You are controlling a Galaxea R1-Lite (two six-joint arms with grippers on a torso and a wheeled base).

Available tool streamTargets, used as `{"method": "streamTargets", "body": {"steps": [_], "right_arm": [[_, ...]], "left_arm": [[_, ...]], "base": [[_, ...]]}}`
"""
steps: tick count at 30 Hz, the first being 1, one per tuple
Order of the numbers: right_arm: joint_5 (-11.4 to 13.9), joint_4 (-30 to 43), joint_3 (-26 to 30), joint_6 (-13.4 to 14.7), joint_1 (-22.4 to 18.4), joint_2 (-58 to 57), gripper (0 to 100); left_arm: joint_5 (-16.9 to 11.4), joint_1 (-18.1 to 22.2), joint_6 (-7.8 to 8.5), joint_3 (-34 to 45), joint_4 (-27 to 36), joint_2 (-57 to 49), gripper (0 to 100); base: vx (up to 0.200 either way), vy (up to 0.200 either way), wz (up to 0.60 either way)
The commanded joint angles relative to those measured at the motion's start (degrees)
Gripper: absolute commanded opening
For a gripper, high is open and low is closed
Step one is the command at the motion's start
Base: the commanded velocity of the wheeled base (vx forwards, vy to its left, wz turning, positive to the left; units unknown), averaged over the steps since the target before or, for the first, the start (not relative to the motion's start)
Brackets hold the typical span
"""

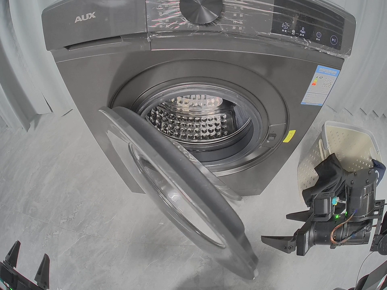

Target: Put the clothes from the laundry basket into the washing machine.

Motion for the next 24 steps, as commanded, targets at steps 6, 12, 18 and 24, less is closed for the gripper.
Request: {"method": "streamTargets", "body": {"steps": [6,12,18,24], "right_arm": [[-1.98,-0.05,-1.35,0.37,-1.66,1.72,100],[-1.81,-0.49,-2.41,0.46,0.63,4.45,100],[-2.07,-5.5,-3.55,0.37,4.49,8.23,100],[-1.54,-9.63,-3.64,0.54,8.45,10.33,100]], "left_arm": [[0.04,0.01,-0.01,0.92,0.04,-0.68,100],[0.04,0.01,-0.01,0.92,0.04,-0.68,100],[-0.05,0.01,-0.01,0.92,0.04,-0.68,100],[-0.05,0.01,-0.01,0.92,0.04,-0.68,100]], "base": [[-0.1,0.0,0.0],[-0.1,0.0,0.0],[0.0,0.0,0.0],[0.0,0.0,0.0]]}}
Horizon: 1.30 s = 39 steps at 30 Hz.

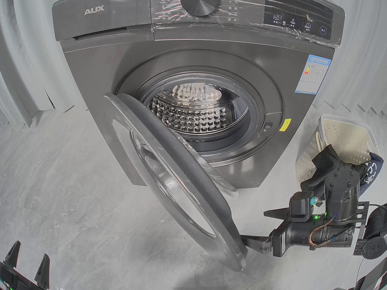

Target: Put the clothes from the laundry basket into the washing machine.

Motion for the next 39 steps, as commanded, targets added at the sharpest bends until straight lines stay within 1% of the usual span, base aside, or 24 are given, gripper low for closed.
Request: {"method": "streamTargets", "body": {"steps": [1,2,4,9,13,14,15,18,22,28,34,39], "right_arm": [[0.24,-1.94,-0.16,0.22,2.76,2.29,100],[0.24,-3.35,-0.08,0.92,3.55,2.2,100],[0.15,-4.31,0.1,1.89,3.73,2.03,100],[-0.38,-4.31,0.8,2.15,2.59,1.59,100],[-1.87,-4.4,0.01,2.06,-2.95,1.85,100],[-1.96,-4.4,0.01,2.06,-3.04,1.85,100],[-2.31,-4.4,-0.78,2.06,-4.53,1.94,100],[-2.31,-4.23,-3.5,2.06,-7.61,2.73,100],[-2.31,-4.4,-6.93,2.15,-10.42,6.68,100],[-2.4,-4.4,-9.74,2.24,-10.69,12.22,100],[-2.4,-4.4,-11.77,1.89,-9.98,14.59,100],[-2.4,-4.31,-11.41,1.89,-7.35,14.68,100]], "left_arm": [[0.0,0.01,-0.01,0.92,0.01,-0.68,100],[0.0,0.01,-0.01,0.92,0.01,-0.68,100],[0.0,0.01,-0.01,0.92,0.01,-0.68,100],[0.0,0.01,-0.01,0.92,0.01,-0.68,100],[0.0,0.01,-0.01,0.92,0.01,-0.68,100],[0.0,0.01,-0.01,0.92,0.01,-0.68,100],[0.0,0.01,-0.01,0.92,0.01,-0.68,100],[0.0,0.01,-0.01,0.92,0.01,-0.68,100],[0.0,0.01,-0.01,0.92,0.01,-0.68,100],[0.0,0.01,-0.01,0.92,0.01,-0.68,100],[0.0,0.01,-0.01,0.92,0.01,-0.68,100],[0.09,0.01,-0.01,0.92,0.01,-0.68,100]], "base": [[0.0,0.0,0.0],[0.0,0.0,0.0],[0.0,0.0,0.0],[0.0,0.0,0.0],[0.0,0.0,0.0],[0.0,0.0,0.0],[0.0,0.0,0.0],[0.0,0.0,0.0],[0.0,0.0,0.0],[0.0,0.0,0.0],[0.0,0.0,0.0],[0.0,0.0,0.0]]}}
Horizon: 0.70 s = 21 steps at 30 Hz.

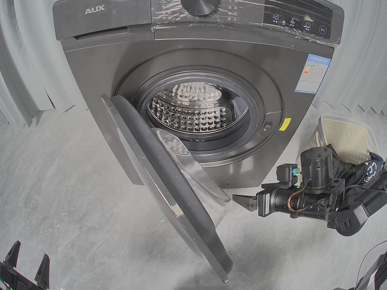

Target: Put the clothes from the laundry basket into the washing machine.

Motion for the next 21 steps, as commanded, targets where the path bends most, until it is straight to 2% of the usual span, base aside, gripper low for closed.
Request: {"method": "streamTargets", "body": {"steps": [1,6,15,21], "right_arm": [[-0.02,0.01,0.19,-0.05,1.97,1.14,100],[-0.11,-0.07,0.9,0.13,4.34,1.05,100],[-0.02,-0.07,0.19,0.13,3.37,1.05,100],[-0.02,-0.07,-1.56,0.21,4.34,2.19,100]], "left_arm": [[0.01,0.01,-0.04,0.92,0.01,-0.68,100],[0.1,0.01,-0.04,0.92,0.01,-0.68,100],[0.01,0.01,-0.04,0.92,0.01,-0.68,100],[0.1,0.01,-0.04,0.92,0.01,-0.68,100]], "base": [[0.0,0.0,0.0],[0.0,0.0,0.0],[0.0,0.0,0.0],[-0.2,0.0,0.0]]}}
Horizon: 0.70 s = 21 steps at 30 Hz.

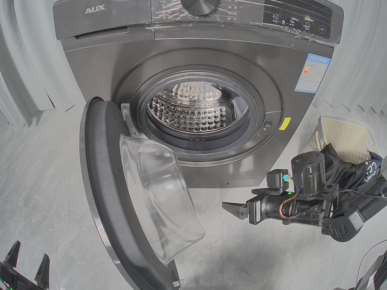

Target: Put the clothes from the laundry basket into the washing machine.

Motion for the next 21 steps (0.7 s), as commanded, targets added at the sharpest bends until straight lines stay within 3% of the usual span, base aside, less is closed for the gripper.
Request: {"method": "streamTargets", "body": {"steps": [1,6,13,21], "right_arm": [[0.01,0.04,-1.42,0.03,0.61,1.48,100],[-0.08,-0.05,-3.0,0.12,1.84,3.67,100],[-2.18,-0.05,-5.19,0.21,4.39,5.78,100],[-2.01,-3.74,-5.46,0.12,6.32,5.87,100]], "left_arm": [[0.01,0.01,-0.01,0.92,-0.01,-0.68,100],[0.01,0.01,-0.01,0.92,-0.01,-0.68,100],[0.01,0.01,-0.01,0.92,-0.01,-0.68,100],[0.01,0.01,-0.01,0.92,-0.1,-0.68,100]], "base": [[-0.2,0.0,0.0],[-0.2,0.0,0.0],[0.0,0.0,0.0],[0.0,0.0,0.0]]}}
